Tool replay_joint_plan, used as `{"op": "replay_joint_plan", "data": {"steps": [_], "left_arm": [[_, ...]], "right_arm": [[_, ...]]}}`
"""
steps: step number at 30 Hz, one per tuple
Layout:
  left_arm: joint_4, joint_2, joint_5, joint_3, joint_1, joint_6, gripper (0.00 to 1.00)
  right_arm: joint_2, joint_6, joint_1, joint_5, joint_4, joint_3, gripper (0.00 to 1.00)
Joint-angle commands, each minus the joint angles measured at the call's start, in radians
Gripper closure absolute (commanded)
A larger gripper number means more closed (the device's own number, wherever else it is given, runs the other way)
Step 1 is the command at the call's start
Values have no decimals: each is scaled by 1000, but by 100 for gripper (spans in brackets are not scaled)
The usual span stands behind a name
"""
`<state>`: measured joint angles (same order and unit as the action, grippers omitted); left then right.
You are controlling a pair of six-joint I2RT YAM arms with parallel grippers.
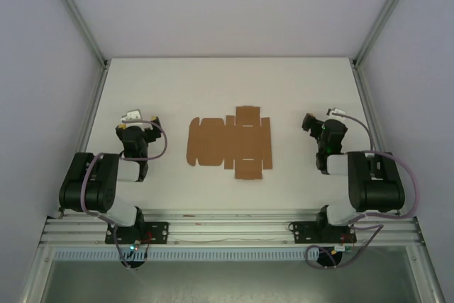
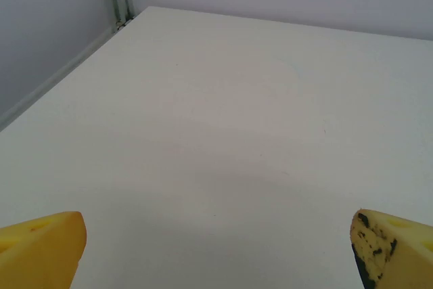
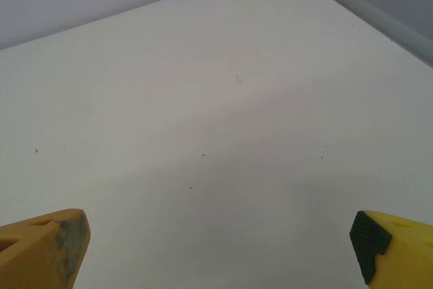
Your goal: Assemble paper box
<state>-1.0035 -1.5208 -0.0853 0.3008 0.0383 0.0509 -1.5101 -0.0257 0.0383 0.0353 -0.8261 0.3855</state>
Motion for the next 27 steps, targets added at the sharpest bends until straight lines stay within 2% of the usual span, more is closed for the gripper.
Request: {"op": "replay_joint_plan", "data": {"steps": [1, 23, 25, 26, 27], "left_arm": [[2, 11, 3, 18, -11, -14, 0], [9, 11, -1, 23, -15, -19, 0], [-3, 12, 0, 23, -15, -20, 0], [24, 32, -6, 36, -16, -22, 0], [133, 73, -4, 70, -15, -18, 0]], "right_arm": [[11, -10, -1, 6, 4, 7, 0], [14, -10, 0, 3, -3, 3, 0], [20, -21, 0, -26, 8, 14, 1], [35, -23, 0, -26, 27, 20, 0], [63, -16, 0, -23, 68, 32, 0]]}}
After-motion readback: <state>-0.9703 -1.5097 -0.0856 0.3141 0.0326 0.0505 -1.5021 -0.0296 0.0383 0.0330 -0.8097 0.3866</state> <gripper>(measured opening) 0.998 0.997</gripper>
